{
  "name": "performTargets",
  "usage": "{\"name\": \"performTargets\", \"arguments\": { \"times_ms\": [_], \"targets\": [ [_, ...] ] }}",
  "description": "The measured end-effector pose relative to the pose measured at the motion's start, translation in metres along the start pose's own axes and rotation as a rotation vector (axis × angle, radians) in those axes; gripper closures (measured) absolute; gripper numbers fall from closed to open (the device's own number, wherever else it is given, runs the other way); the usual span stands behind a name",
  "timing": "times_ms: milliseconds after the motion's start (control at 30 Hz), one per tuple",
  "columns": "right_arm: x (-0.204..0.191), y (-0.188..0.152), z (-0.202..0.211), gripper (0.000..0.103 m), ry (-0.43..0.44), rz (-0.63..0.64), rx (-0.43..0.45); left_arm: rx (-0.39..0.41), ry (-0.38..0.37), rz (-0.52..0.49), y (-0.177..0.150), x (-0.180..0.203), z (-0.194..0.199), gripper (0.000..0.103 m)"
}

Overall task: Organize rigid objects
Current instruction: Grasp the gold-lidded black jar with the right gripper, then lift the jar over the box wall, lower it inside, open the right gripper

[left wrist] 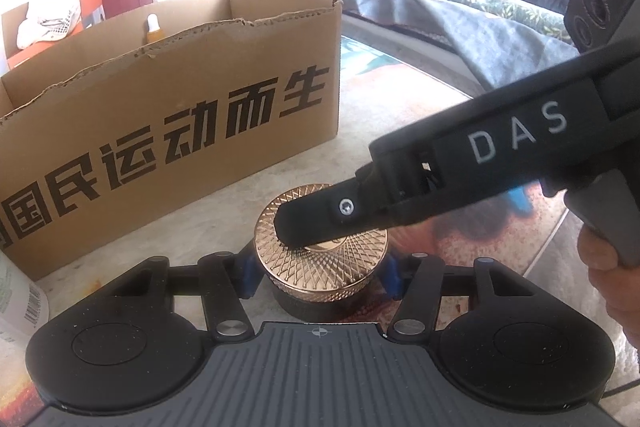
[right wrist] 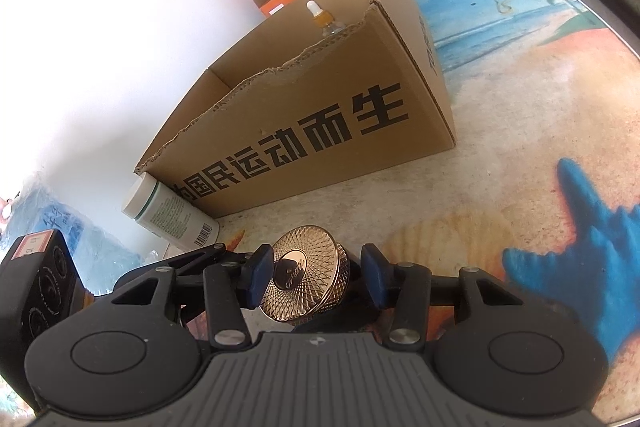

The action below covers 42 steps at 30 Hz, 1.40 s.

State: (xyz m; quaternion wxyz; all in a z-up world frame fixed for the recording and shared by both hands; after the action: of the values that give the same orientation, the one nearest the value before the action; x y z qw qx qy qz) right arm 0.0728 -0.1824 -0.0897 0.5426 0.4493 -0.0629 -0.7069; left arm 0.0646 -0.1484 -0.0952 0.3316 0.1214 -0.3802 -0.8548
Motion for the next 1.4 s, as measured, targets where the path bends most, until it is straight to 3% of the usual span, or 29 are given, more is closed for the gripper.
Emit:
{"name": "performTargets", "arguments": {
  "times_ms": [1400],
  "targets": [
    [-0.012,0.007,0.012,0.052,0.0,0.035,0.022,0.049,0.007,0.028,0.007,-0.01,0.02,0.047]
  ]
}}
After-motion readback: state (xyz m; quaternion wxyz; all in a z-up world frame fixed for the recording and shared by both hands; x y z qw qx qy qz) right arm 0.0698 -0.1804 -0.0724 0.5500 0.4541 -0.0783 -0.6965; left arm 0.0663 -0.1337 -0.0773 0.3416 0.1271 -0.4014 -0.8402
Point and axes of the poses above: each gripper's, at about its wrist camera, not at the fingertips, and z roughly against the way its jaws point, x to its right, y to its top, the point moved 10 cm from there along -z, roughly the way its jaws point, and after that the axes turned 4 degrees about -y, right-handed, at the moved point
